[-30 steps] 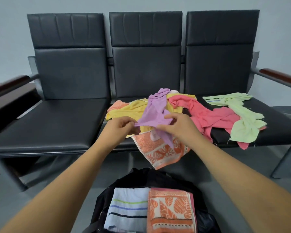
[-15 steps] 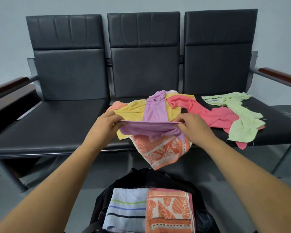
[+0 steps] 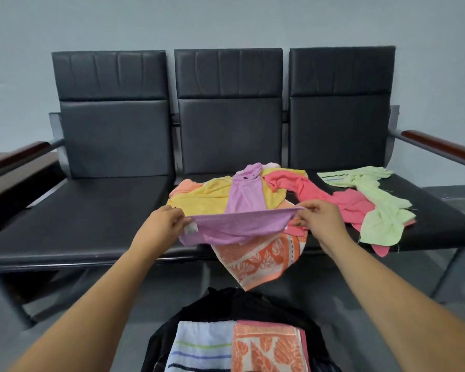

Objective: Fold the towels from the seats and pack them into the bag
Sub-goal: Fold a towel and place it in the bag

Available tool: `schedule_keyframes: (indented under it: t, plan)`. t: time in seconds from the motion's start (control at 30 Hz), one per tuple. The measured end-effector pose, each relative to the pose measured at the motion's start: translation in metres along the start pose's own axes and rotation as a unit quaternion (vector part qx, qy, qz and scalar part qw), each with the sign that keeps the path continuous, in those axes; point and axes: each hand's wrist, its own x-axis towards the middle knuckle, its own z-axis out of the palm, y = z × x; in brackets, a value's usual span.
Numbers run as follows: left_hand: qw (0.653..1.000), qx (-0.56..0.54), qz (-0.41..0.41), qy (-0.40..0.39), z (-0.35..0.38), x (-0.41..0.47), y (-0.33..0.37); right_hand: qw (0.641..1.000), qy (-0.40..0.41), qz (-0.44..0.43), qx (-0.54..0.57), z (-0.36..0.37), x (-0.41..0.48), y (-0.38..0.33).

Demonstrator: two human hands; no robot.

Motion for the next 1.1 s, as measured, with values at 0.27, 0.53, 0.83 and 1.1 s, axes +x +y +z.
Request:
schedule_keyframes:
  t: [0.27, 0.53, 0.83, 1.1]
  plan:
    - [0.992, -0.06, -0.096, 0.063, -0.05, 0.033, 0.046, 0.997, -0.008, -0.063, 0.048, 0.003, 0.009, -0.059]
    - [0.936, -0.294, -0.021, 0.192, -0.202, 0.067, 0.122, 0.915, -0.055, -0.152, 0.37, -0.028, -0.008, -0.23]
    - [0.994, 0.024, -0.015, 0.106, -0.279, 0.052, 0.137, 0.984, 0.056, -0.156, 0.064, -0.066, -0.024, -0.263]
    - [0.886, -0.451, 0.027, -0.104, -0.316, 0.025, 0.17, 0.906, -0.157, -0.089, 0.382, -0.082, -0.031, -0.305]
